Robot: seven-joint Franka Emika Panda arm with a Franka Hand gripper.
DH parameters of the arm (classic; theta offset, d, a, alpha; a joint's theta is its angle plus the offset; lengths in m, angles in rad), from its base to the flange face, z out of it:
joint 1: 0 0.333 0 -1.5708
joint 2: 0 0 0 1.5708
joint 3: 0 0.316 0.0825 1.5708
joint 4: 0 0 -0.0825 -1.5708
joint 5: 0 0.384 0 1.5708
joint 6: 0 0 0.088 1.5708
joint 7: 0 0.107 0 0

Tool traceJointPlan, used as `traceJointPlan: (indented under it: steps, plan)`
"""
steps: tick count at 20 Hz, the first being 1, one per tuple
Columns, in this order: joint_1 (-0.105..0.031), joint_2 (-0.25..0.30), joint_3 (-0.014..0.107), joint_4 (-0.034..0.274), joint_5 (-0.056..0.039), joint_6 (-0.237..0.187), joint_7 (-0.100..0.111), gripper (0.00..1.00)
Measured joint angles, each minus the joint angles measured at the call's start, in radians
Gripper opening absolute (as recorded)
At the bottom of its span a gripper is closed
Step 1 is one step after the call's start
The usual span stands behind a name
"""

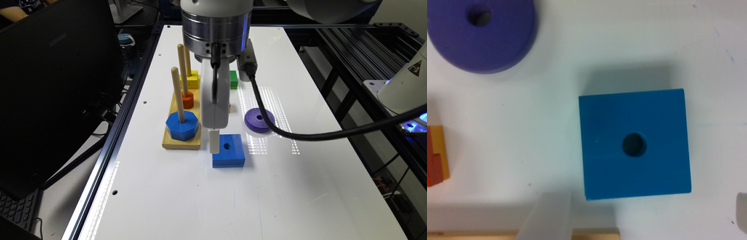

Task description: Pick up blue block.

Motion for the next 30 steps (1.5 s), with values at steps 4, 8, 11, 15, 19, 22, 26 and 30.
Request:
traceJointPlan:
  steps: [4, 8, 11, 15, 19, 22, 26, 30]
  plan:
    - [0.000, -0.006, 0.001, -0.018, 0.0000, 0.006, 0.002, 1.00]
    - [0.000, 0.002, 0.000, -0.034, 0.0000, 0.030, 0.002, 1.00]
    - [0.000, 0.003, 0.000, -0.034, 0.0000, 0.031, 0.002, 1.00]
    - [0.000, 0.023, -0.002, -0.038, -0.0005, 0.052, 0.002, 1.00]
    - [0.000, 0.044, -0.004, -0.039, -0.0024, 0.077, 0.002, 1.00]
    - [0.000, 0.045, -0.004, -0.039, -0.0024, 0.077, 0.002, 1.00]
    - [0.000, 0.056, -0.005, -0.039, -0.0029, 0.087, 0.002, 1.00]
    - [0.000, 0.057, -0.005, -0.039, -0.0029, 0.087, 0.002, 1.00]
